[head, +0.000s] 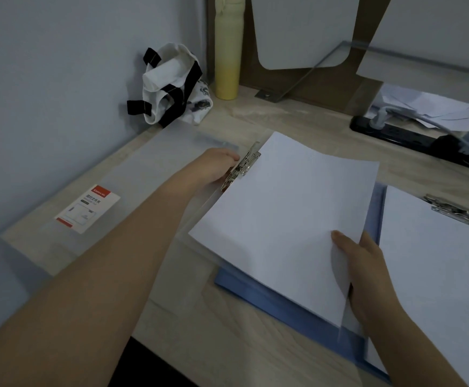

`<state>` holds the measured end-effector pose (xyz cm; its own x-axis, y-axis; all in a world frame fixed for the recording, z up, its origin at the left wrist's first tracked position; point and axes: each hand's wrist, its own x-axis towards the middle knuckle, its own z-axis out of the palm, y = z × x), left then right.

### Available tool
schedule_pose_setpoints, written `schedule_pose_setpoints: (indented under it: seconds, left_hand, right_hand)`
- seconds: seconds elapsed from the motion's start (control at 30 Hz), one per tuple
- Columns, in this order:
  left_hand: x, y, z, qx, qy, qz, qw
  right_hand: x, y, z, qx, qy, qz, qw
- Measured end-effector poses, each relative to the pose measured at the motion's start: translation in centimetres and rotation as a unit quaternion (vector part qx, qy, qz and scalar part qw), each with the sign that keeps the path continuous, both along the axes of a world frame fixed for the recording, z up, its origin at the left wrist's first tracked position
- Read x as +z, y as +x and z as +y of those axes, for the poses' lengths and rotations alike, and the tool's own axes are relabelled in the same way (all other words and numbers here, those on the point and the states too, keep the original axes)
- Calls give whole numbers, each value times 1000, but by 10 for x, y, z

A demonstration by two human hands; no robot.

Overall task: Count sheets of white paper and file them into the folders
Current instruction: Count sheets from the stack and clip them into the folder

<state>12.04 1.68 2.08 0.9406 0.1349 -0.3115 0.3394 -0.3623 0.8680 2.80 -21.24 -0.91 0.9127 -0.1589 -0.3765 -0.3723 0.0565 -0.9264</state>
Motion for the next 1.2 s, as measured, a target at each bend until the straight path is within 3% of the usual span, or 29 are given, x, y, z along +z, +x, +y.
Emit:
schedule_pose_setpoints:
  seconds: [0.17, 0.73, 1.0, 1.2]
  left_hand:
    - [3, 9, -2, -18, 22, 14, 999]
    - [8, 18, -15, 6, -68, 36, 997]
    - [1, 12, 8, 32, -155, 16, 987]
    - [14, -10, 25, -20, -60, 91, 994]
  right_hand:
    - [-1, 1, 0, -3, -26, 10, 1000]
    - [-3, 6, 0, -11, -37, 8, 999]
    - [-5, 8, -1, -2, -33, 3, 999]
    - [-6, 7, -1, 0, -35, -11, 999]
